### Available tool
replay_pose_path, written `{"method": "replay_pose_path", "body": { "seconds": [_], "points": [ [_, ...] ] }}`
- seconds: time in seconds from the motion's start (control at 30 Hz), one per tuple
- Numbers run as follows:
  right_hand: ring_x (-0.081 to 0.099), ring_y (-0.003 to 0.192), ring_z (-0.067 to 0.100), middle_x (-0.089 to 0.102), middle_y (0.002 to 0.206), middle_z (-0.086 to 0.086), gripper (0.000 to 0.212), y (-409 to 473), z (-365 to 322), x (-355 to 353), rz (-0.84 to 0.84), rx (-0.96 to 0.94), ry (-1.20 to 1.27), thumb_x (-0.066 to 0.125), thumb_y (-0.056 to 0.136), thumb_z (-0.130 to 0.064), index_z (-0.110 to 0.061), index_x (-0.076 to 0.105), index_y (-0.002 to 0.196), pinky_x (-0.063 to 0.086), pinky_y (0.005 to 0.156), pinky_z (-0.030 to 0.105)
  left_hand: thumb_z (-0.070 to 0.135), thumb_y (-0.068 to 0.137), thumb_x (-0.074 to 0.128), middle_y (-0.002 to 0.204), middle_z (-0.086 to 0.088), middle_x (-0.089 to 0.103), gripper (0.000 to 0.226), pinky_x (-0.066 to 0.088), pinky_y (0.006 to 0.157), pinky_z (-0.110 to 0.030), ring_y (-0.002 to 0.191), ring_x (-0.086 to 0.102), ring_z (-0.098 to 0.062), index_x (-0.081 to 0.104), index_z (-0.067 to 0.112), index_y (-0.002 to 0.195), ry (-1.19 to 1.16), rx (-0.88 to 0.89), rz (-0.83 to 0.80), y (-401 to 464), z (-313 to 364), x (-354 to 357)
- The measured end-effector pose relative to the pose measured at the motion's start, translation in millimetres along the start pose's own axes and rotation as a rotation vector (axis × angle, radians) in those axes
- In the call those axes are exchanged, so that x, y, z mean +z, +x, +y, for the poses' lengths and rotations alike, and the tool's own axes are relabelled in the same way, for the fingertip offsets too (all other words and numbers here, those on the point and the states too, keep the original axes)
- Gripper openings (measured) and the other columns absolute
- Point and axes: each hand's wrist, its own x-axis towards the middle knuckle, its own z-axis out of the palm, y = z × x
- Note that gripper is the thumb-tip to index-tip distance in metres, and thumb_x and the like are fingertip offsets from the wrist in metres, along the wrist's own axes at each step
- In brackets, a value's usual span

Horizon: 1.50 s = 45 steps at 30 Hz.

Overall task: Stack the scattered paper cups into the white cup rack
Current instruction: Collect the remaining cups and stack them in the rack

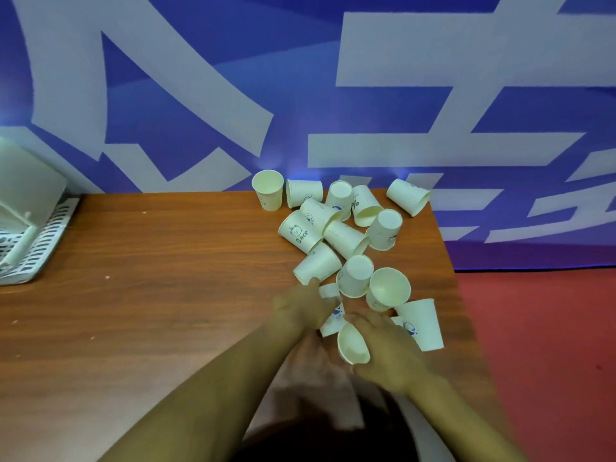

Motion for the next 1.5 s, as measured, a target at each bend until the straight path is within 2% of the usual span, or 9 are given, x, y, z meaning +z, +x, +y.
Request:
{"method": "replay_pose_path", "body": {
  "seconds": [0.13,0.4,0.5,0.7,0.8,0.9,1.2,1.4,1.5],
  "points": [
    [0.038,0.128,0.018,0.031,0.146,-0.010,0.082,6,1,0,-0.003,-0.006,0.008,0.064,0.077,-0.040,-0.033,0.023,0.147,0.040,0.095,0.030,0.056,0.092,0.044,0.124,-0.008,0.058,0.053,0.042,0.087,-0.036,0.114,0.055,-0.028,0.041,0.018,0.127,0.051,-0.030,0.008,13,11,2],
    [0.038,0.129,0.016,0.030,0.146,-0.011,0.084,8,2,-2,-0.048,0.001,-0.006,0.065,0.077,-0.047,-0.032,0.021,0.148,0.038,0.098,0.027,0.042,0.081,0.063,0.117,-0.008,0.055,0.044,0.051,0.081,-0.035,0.100,0.057,-0.024,0.050,0.014,0.112,-0.115,0.011,0.048,20,3,9],
    [0.041,0.127,0.016,0.032,0.145,-0.011,0.084,7,-1,-3,-0.062,0.012,-0.015,0.066,0.076,-0.048,-0.032,0.022,0.146,0.040,0.095,0.028,0.039,0.079,0.065,0.118,-0.009,0.050,0.044,0.043,0.071,-0.030,0.098,0.054,-0.024,0.049,0.013,0.111,-0.129,0.026,0.043,13,-6,6],
    [0.040,0.129,0.015,0.033,0.147,-0.011,0.082,5,-18,-13,-0.070,-0.020,-0.037,0.066,0.076,-0.043,-0.031,0.025,0.146,0.042,0.098,0.029,0.022,0.081,0.063,0.117,-0.011,0.055,0.039,0.038,0.075,-0.026,0.105,0.055,-0.026,0.051,0.007,0.114,-0.205,0.078,0.090,-11,-33,-10],
    [0.042,0.125,0.014,0.039,0.142,-0.011,0.078,5,-33,-22,-0.034,-0.043,0.010,0.068,0.076,-0.043,-0.030,0.030,0.143,0.040,0.093,0.024,0.025,0.078,0.064,0.108,-0.009,0.060,0.021,0.040,0.072,-0.029,0.099,0.057,-0.027,0.055,0.013,0.092,-0.146,0.099,0.106,-26,-53,-20],
    [0.045,0.123,0.012,0.042,0.139,-0.011,0.077,5,-50,-28,-0.003,-0.061,0.008,0.068,0.075,-0.044,-0.030,0.032,0.142,0.036,0.090,0.021,0.028,0.075,0.068,0.101,-0.005,0.055,0.025,0.045,0.077,-0.033,0.094,0.056,-0.025,0.044,0.021,0.073,-0.146,0.100,0.151,-39,-75,-27],
    [0.036,0.132,0.011,0.035,0.147,-0.011,0.089,27,-108,-44,0.052,-0.029,0.055,0.069,0.073,-0.049,-0.034,0.022,0.147,0.040,0.103,0.031,0.056,0.069,0.072,0.089,0.006,0.040,0.045,0.036,0.062,-0.029,0.077,0.049,-0.017,0.045,0.022,0.077,-0.177,0.102,0.459,-93,-139,-83],
    [0.039,0.129,0.011,0.035,0.145,-0.011,0.088,37,-168,-49,0.119,0.043,0.062,0.071,0.073,-0.050,-0.035,0.023,0.146,0.040,0.100,0.029,0.051,0.073,0.068,0.088,0.004,0.040,0.042,0.035,0.059,-0.030,0.076,0.050,-0.022,0.042,0.018,0.080,-0.253,0.212,0.529,-115,-196,-118],
    [0.037,0.130,0.011,0.034,0.144,-0.012,0.089,48,-217,-43,0.140,0.066,0.084,0.072,0.072,-0.051,-0.036,0.024,0.146,0.038,0.103,0.030,0.051,0.072,0.066,0.099,0.008,0.044,0.044,0.041,0.063,-0.031,0.086,0.052,-0.020,0.041,0.025,0.097,-0.281,0.273,0.524,-127,-239,-136]
  ]
}}
